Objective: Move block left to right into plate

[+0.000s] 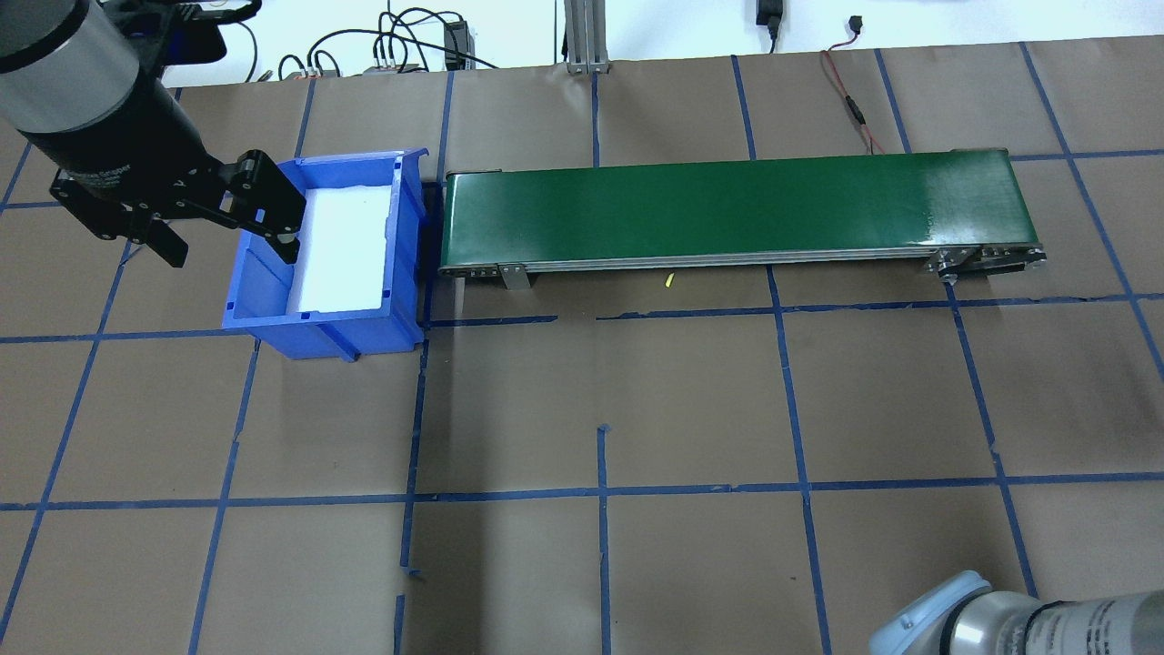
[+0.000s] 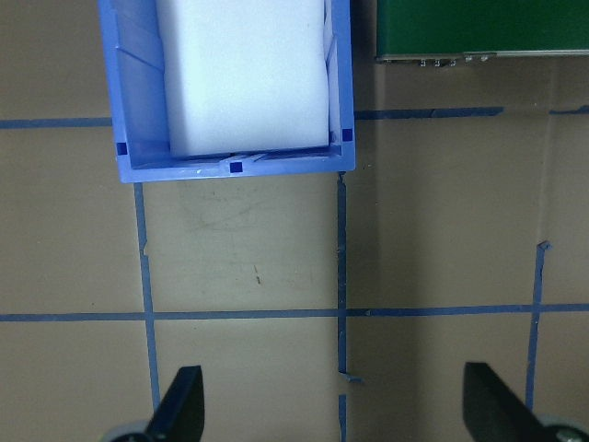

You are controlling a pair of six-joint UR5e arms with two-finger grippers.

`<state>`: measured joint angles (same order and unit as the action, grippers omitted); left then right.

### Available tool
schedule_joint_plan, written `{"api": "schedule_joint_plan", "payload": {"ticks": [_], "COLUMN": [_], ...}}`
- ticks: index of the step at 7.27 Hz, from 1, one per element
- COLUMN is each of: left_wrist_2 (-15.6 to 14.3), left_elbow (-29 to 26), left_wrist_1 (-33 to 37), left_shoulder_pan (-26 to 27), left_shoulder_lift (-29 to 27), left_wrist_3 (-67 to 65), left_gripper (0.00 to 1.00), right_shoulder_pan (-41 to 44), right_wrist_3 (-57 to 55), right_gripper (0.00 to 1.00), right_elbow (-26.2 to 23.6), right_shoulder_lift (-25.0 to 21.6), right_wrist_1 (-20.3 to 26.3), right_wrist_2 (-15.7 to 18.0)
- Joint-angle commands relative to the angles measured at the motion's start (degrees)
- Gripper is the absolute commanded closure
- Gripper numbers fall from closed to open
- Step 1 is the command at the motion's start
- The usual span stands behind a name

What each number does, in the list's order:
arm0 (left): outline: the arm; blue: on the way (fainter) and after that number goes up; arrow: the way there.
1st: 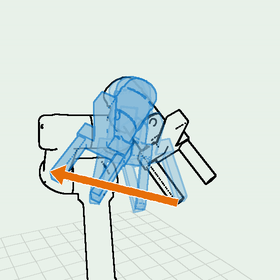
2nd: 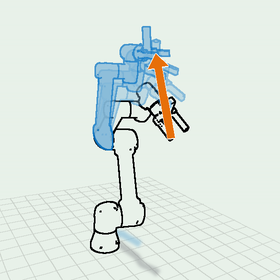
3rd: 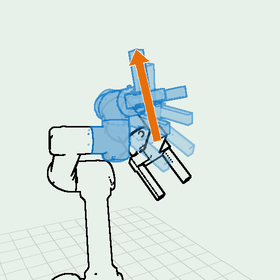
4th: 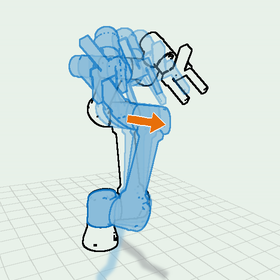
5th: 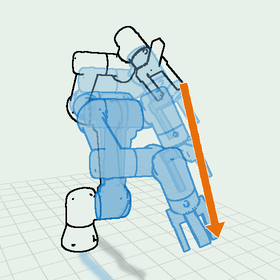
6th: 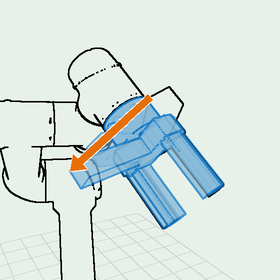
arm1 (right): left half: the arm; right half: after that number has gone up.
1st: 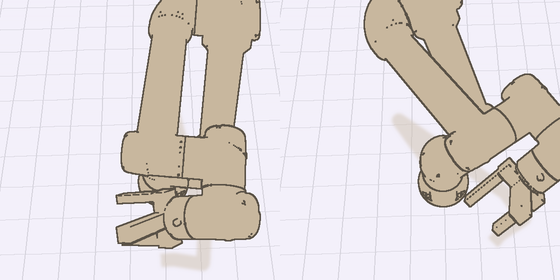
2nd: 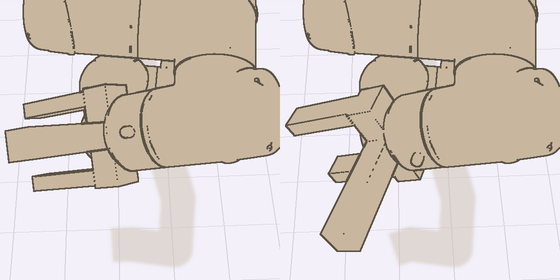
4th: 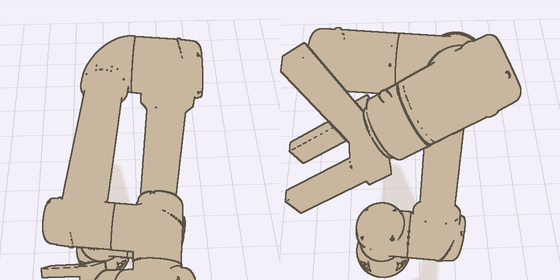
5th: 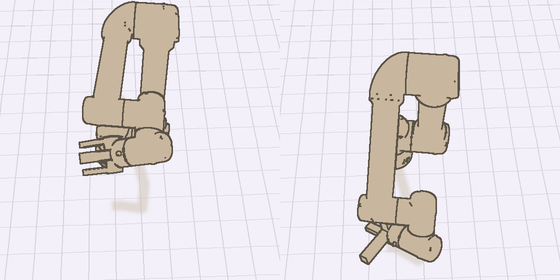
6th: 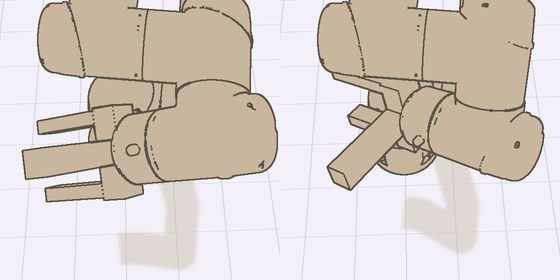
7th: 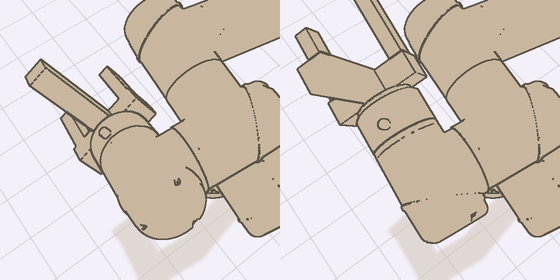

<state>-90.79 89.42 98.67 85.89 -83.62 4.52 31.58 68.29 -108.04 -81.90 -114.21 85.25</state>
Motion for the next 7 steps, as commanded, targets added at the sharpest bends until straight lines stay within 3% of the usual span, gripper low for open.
{"api": "schedule_joint_plan", "payload": {"ticks": [1,3,4,5,7], "left_wrist_2": [0.2,1.4,1.4,0.9,0.4], "left_elbow": [0.0,-0.3,-0.3,-0.5,-0.6], "left_wrist_1": [0.0,-0.1,-0.1,-0.1,-0.1], "left_shoulder_pan": [0.2,-0.1,0.1,0.1,-0.2], "left_shoulder_lift": [0.0,-0.6,-0.8,-0.8,-0.2], "left_wrist_3": [-0.1,-0.5,-0.7,-0.5,-0.4], "left_gripper": [0.0,0.0,0.0,0.0,0.0], "right_shoulder_pan": [15.5,27.9,35.6,40.7,46.4], "right_wrist_3": [-11.7,-31.7,-39.5,-48.2,-55.8], "right_gripper": [0.02,0.02,0.02,0.01,0.0], "right_elbow": [4.1,4.2,4.8,5.4,12.1], "right_shoulder_lift": [-1.5,-5.3,-7.5,-9.7,-11.3], "right_wrist_1": [3.6,8.7,10.8,11.8,18.9], "right_wrist_2": [0.2,1.0,4.0,4.3,4.2]}}
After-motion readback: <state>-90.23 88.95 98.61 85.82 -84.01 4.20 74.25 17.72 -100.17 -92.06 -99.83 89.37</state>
